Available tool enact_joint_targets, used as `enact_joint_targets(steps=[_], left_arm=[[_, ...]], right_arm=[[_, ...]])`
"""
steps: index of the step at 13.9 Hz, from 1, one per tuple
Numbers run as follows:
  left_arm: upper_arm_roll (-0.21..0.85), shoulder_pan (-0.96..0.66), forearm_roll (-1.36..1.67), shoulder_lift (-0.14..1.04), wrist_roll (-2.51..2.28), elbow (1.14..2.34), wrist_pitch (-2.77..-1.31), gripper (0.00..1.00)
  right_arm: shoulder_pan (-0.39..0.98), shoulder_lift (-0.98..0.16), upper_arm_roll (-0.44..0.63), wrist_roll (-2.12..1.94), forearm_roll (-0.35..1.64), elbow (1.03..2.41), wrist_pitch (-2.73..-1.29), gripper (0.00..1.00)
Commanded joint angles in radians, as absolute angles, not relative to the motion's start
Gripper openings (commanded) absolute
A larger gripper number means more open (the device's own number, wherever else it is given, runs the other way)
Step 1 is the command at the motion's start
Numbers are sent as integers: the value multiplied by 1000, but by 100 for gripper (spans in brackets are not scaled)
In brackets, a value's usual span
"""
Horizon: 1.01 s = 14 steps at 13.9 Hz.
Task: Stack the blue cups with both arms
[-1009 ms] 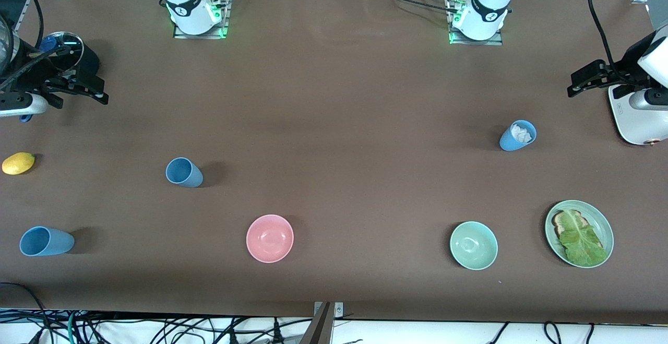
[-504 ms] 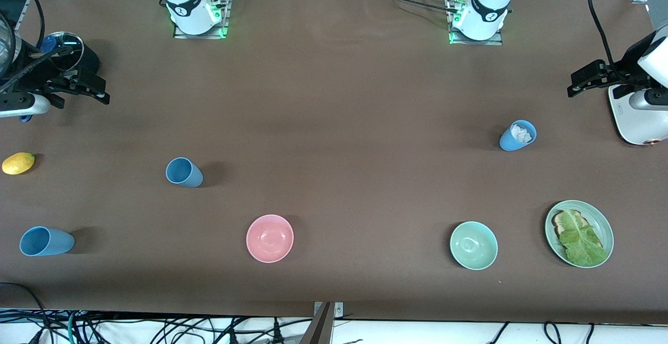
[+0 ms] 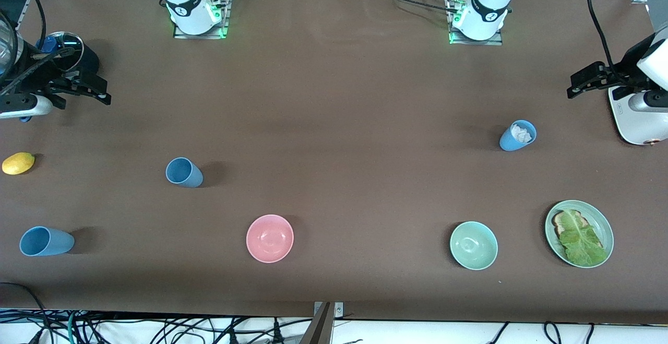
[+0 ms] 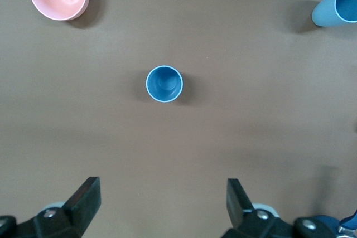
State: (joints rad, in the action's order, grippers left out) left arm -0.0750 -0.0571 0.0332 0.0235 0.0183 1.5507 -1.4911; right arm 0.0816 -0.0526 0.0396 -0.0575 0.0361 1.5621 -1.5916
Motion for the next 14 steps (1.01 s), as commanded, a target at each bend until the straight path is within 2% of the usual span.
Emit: enact_joint_targets(steps=[1,14], left_arm=[[-77,-49,58,38,26,1505,-1477,100],[-54,-66,51,64,25,1503,-1476,100]], right_arm=[[84,-55,40,-71,26,1546,-1575,100],[84,-55,40,-71,25,1549,-1575,100]])
